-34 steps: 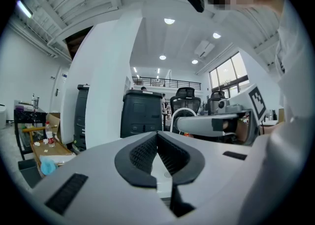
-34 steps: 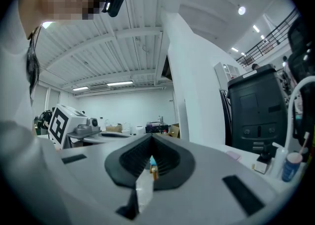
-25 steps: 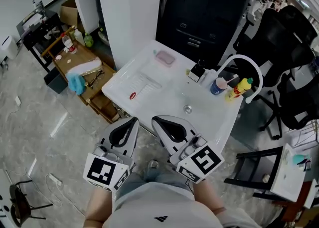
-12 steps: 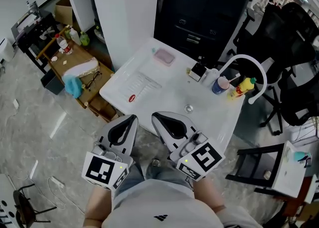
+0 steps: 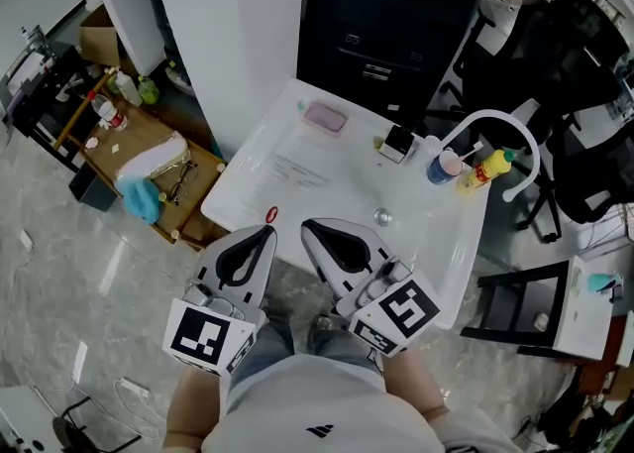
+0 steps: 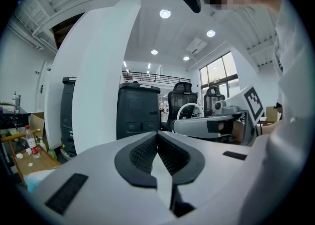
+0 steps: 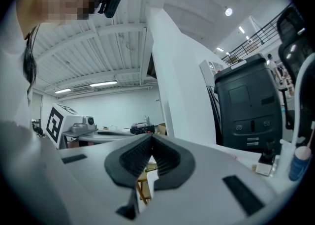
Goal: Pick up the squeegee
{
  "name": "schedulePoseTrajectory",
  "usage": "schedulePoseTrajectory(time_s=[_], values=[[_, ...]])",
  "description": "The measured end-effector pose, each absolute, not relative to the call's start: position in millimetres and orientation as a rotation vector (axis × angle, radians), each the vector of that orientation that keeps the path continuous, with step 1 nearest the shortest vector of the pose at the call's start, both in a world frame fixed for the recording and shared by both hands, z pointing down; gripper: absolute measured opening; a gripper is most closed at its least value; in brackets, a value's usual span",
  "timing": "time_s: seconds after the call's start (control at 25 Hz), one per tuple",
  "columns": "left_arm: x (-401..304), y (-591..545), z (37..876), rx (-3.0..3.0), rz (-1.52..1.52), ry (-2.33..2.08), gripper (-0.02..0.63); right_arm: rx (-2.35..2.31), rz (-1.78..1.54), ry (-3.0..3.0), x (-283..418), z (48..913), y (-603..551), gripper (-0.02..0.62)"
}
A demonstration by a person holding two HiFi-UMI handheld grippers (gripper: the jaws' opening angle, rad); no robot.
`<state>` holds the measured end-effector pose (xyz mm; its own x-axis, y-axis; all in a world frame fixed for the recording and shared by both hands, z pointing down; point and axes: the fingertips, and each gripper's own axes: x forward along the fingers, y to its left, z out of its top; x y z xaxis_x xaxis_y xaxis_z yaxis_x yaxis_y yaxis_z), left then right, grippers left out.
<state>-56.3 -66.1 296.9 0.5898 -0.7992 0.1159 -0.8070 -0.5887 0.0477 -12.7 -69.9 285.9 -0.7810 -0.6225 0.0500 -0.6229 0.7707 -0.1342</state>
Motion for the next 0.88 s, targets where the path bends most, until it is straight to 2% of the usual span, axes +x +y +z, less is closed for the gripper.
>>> schedulePoseTrajectory(time_s=[0.88], values=[[-86, -139, 317, 2.848, 0.191, -0.969, 0.012, 1.512, 0.318, -2.738, -34, 314, -133, 0.009]])
